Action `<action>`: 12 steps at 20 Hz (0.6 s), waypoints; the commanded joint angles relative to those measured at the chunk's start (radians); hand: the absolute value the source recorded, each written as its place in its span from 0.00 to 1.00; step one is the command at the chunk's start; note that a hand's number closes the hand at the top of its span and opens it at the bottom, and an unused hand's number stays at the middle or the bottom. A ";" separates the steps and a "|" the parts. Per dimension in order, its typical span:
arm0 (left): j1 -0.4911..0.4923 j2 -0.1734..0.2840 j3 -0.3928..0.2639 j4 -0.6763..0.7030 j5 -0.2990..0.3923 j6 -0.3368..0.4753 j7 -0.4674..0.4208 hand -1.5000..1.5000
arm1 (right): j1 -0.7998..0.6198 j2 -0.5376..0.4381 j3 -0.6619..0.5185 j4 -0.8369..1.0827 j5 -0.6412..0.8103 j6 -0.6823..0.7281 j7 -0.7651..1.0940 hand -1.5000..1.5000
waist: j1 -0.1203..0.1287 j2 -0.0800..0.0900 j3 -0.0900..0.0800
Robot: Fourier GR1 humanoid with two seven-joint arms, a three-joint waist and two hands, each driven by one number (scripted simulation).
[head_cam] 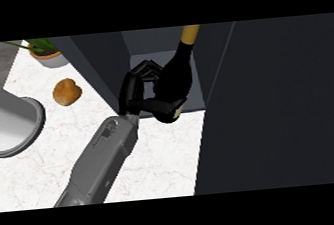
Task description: Pick up the wine, place it into the cabinet and close the cabinet
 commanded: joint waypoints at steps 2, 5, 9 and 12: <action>-0.111 0.000 -0.027 0.117 0.060 0.043 -0.015 1.00 | 0.031 -0.025 -0.007 -0.200 -0.053 0.029 0.067 0.00 | -0.012 0.003 0.000; -0.167 0.000 -0.046 0.199 0.055 0.090 -0.016 1.00 | 0.061 -0.030 -0.026 -0.174 -0.080 0.037 0.001 0.00 | -0.022 0.005 0.002; -0.244 0.000 -0.040 0.312 0.032 0.101 0.033 1.00 | 0.042 0.018 -0.025 -0.136 -0.073 0.015 0.001 0.00 | -0.014 0.007 0.001; -0.268 0.000 0.000 0.384 0.063 0.104 -0.007 1.00 | 0.102 -0.023 0.007 -0.169 -0.059 0.037 -0.030 0.00 | -0.033 0.009 0.001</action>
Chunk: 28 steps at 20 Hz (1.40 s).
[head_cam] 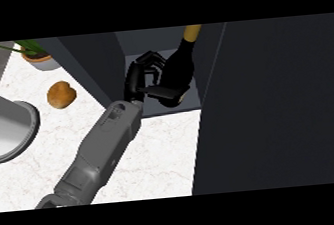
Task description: Pick up the wine, place it into the cabinet and close the cabinet
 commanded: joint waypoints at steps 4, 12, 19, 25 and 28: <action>-0.073 0.000 0.076 0.156 0.064 -0.010 -0.035 1.00 | 0.075 -0.024 0.033 -0.160 -0.040 0.026 0.003 0.00 | -0.012 0.008 0.000; -0.168 0.003 0.121 0.273 0.077 0.023 -0.068 1.00 | 0.063 -0.007 0.028 -0.132 -0.065 0.032 -0.009 0.00 | -0.029 0.020 -0.001; -0.216 0.029 0.120 0.345 0.046 0.057 -0.110 1.00 | 0.038 0.016 0.030 -0.081 -0.066 0.045 -0.037 0.00 | -0.031 0.027 -0.001; -0.233 0.087 0.113 0.386 0.022 0.079 -0.138 0.00 | 0.077 -0.010 0.038 -0.101 -0.064 0.063 -0.063 0.00 | -0.053 0.030 -0.001; -0.254 0.082 0.118 0.402 0.020 0.096 -0.128 0.00 | 0.075 0.002 0.045 -0.102 -0.067 0.061 -0.058 0.00 | -0.046 0.029 -0.002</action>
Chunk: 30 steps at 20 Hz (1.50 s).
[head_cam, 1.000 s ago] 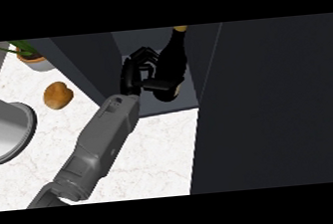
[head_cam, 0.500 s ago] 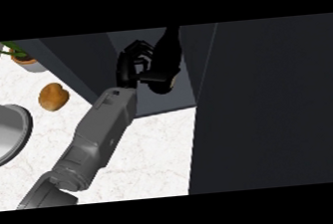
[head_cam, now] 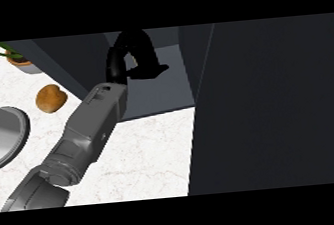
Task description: Pick up the wine, place it into the cabinet and close the cabinet
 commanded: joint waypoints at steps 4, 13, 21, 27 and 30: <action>-0.038 0.022 0.007 0.046 -0.010 0.074 0.002 0.00 | 0.056 -0.026 0.036 -0.091 -0.037 0.032 -0.011 0.00 | -0.021 0.004 0.001; -0.057 -0.001 0.078 -0.029 0.055 -0.116 -0.070 1.00 | 0.055 -0.045 -0.020 -0.145 -0.055 0.021 0.030 0.00 | 0.003 -0.001 -0.002; -0.065 -0.025 0.108 -0.062 0.082 -0.316 -0.079 1.00 | 0.129 -0.081 0.000 -0.195 -0.028 0.015 0.025 0.00 | 0.036 -0.024 0.000; -0.081 -0.057 0.109 -0.061 0.080 -0.308 -0.084 0.00 | 0.112 -0.091 -0.046 -0.237 -0.054 0.016 0.058 0.00 | 0.052 -0.025 0.000; -0.087 -0.058 0.116 -0.085 0.088 -0.328 -0.059 0.00 | 0.129 -0.072 -0.052 -0.208 -0.057 0.007 0.034 0.00 | 0.070 -0.031 0.001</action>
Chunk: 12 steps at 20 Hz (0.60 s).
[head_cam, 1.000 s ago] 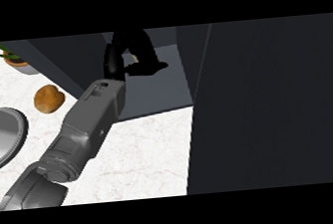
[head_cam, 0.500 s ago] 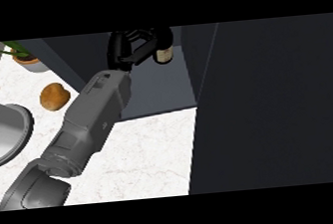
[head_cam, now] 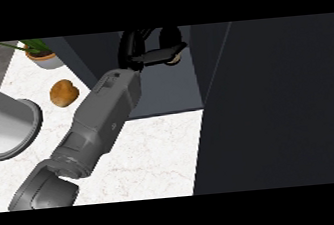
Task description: Pick up the wine, place it into the cabinet and close the cabinet
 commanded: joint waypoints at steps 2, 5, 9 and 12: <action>-0.015 -0.013 0.010 -0.020 0.010 -0.012 0.046 0.00 | 0.054 -0.037 0.003 -0.224 -0.034 -0.003 0.104 0.00 | 0.020 -0.008 0.000; 0.038 -0.014 -0.021 -0.069 0.001 -0.040 0.016 0.00 | 0.073 -0.031 -0.013 -0.189 -0.031 -0.009 0.079 0.00 | 0.031 -0.011 0.001; 0.057 -0.014 -0.026 -0.130 0.045 -0.065 0.073 0.00 | 0.077 -0.019 0.017 -0.176 -0.014 -0.020 0.072 0.00 | 0.035 -0.017 0.000; 0.166 -0.014 -0.089 -0.193 0.073 -0.111 0.038 0.00 | 0.082 -0.043 0.026 -0.211 0.008 -0.029 0.105 0.00 | 0.032 -0.023 -0.001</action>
